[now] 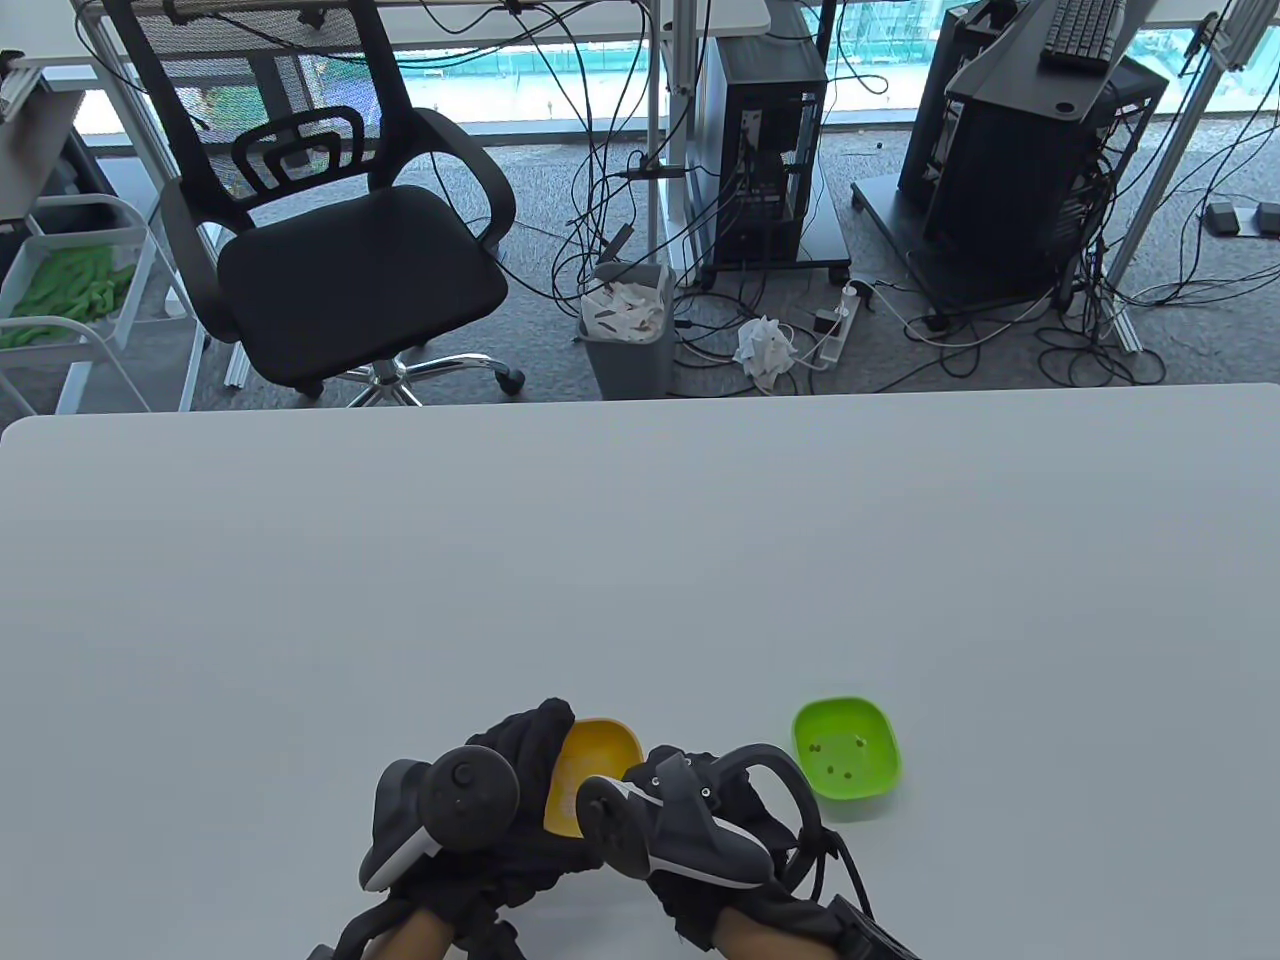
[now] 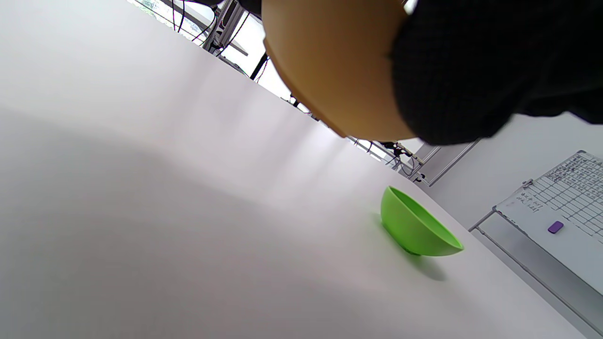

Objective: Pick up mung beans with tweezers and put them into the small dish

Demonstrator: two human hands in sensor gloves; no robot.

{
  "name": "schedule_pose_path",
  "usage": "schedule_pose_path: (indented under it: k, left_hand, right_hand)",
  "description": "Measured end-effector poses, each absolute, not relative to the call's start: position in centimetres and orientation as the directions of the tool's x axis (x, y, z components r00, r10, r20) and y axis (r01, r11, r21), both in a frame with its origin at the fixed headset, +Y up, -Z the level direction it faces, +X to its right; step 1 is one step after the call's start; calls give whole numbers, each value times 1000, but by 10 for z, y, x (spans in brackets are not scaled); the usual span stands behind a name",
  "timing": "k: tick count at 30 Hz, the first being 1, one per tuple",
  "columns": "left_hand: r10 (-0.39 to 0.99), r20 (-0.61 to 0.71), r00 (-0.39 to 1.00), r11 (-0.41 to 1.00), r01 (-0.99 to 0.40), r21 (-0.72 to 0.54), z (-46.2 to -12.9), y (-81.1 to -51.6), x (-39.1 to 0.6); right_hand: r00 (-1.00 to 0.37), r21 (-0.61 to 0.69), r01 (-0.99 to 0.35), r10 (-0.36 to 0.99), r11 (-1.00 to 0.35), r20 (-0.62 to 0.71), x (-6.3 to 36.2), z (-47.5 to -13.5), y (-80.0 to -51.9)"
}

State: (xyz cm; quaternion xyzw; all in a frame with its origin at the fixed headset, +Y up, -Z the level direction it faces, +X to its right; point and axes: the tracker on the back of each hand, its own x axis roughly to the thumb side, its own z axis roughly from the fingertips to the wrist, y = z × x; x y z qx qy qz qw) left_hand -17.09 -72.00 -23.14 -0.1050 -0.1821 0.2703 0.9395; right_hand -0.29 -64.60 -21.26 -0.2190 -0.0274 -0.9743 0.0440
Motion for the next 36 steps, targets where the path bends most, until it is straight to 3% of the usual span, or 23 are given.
schedule_pose_path:
  k: [13,18,27,30,36]
  left_hand:
    - [541,289,790,835,-461,-302,-232,-720,-169]
    - [547,286,787,831,-469,-300,-232,-720,-170]
    - [545,286,788,832,-467,-299,-232,-720,-170]
    - [545,285,788,832,-469,-295,-232,-719,-171]
    - [545,279,791,833,-470,-294,-232,-720,-171]
  right_hand:
    - [-888,40,138,-105,-990,447,-8,-213,-647]
    - [-903,-12,45,-46,-999,426,6,-214,-637]
    - [-979,-126,-146,125,-981,163,106,-220,-608]
    - [-985,-132,-175,172,-976,30,154,-222,-621]
    - [-966,-104,-222,233,-970,-109,199,-225,-662]
